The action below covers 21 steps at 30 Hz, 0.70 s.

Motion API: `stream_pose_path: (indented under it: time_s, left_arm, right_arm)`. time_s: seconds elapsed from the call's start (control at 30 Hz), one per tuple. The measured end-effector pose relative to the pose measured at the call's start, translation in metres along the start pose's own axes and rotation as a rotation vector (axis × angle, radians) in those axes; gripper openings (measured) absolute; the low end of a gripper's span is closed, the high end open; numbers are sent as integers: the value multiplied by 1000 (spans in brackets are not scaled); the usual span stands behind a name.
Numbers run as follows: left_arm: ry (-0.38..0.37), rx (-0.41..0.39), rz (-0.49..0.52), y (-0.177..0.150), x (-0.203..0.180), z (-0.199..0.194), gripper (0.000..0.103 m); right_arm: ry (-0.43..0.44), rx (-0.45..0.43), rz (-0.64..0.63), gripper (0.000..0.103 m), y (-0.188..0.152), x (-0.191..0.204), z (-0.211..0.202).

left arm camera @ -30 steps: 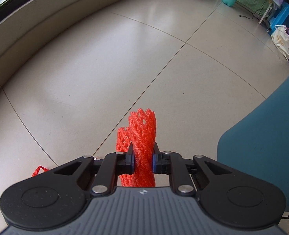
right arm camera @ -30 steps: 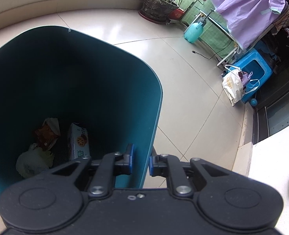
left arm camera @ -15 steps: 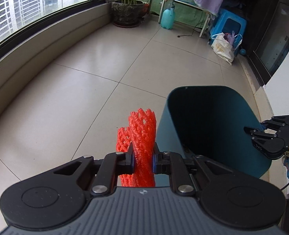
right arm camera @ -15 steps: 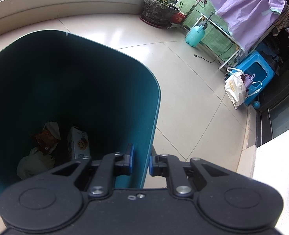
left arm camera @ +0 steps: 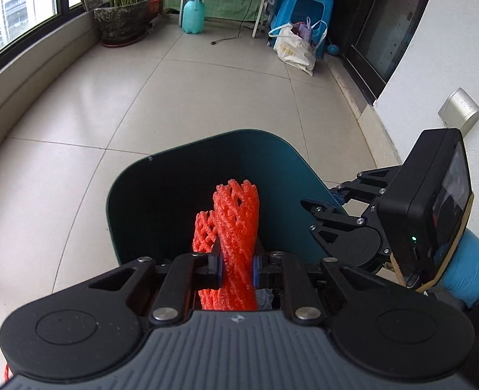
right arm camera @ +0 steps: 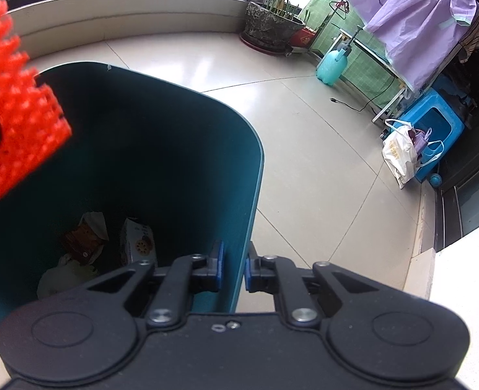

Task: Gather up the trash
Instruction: 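Carry the foam net into the teal bin and open the left gripper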

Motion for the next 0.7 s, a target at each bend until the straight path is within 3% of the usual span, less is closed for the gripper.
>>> stream_pose_path:
  time_s: [0.37,0.57,0.63,0.7]
  left_arm:
    - [7,173,-28,-21,-2,63,15]
    - [18,180,-19,-25,-5,68,15]
    - [16,186,-30,-25,-3,70,18]
    - [4,194,-50,-23,-2,75,32]
  right_arm:
    - [38,-3,17,11,2,-5,-2]
    - [34,-3,12,11,0,-6,-1]
    - [32,0,14,11,0,-7,0]
    - [27,1,11,11,0,-6,1]
Point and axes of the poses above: each gripper's, at about its wrist camera, not at the fingertips, and z roughly the way its jaws point, x to its left, y to its top, the point moved 6 cm from there along z, roughly the way its jaws point, and after that the axes turned 9 degrees about z, right-handed, at the moved point
